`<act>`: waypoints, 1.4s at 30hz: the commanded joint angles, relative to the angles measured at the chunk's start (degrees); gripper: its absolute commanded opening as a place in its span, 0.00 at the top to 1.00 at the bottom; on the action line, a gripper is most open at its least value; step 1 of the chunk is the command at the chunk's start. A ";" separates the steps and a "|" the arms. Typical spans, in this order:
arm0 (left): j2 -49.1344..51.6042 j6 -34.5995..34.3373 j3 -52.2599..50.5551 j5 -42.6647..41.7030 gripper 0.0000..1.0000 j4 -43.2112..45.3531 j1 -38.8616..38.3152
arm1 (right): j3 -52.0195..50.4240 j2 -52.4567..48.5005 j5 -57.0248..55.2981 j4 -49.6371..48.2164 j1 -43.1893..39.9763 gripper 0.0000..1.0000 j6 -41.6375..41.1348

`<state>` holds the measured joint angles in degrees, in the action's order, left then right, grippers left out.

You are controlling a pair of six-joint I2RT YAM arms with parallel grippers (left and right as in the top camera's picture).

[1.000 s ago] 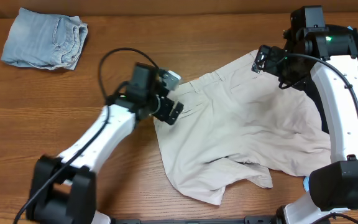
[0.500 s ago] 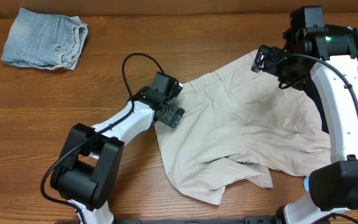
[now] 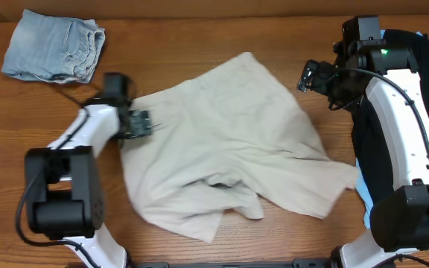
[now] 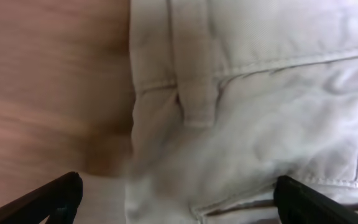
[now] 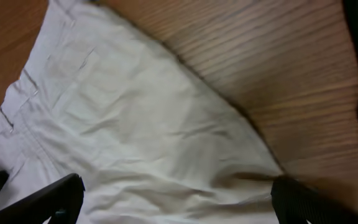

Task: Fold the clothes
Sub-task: 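Pull the beige shorts with the right gripper onto the table center, then grasp the shorts' top edge with both grippers and pull it upward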

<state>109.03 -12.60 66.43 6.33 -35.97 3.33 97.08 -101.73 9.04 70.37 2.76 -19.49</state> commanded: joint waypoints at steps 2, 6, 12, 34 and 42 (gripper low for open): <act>3.48 -0.61 -3.26 -5.92 0.00 -5.49 8.87 | -2.99 -1.92 3.30 -3.45 2.36 0.00 -0.09; 3.45 2.80 -2.03 -10.88 0.00 -7.41 8.90 | -9.57 -2.08 3.26 -6.97 6.62 0.00 -0.07; 3.32 4.07 10.62 -10.80 0.00 -16.33 3.30 | -26.53 -2.12 3.17 -15.72 12.26 0.18 -0.35; 3.37 13.22 31.28 -19.80 0.00 -10.99 -8.70 | -38.45 -15.47 -2.43 -51.47 4.42 0.81 -4.57; 7.85 22.23 31.28 -20.74 0.00 -0.28 -16.41 | -28.76 -13.07 6.56 -44.11 3.91 0.00 0.46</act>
<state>113.32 4.05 96.49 -12.62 -37.76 -10.13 67.48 -112.09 18.26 21.12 7.92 -20.95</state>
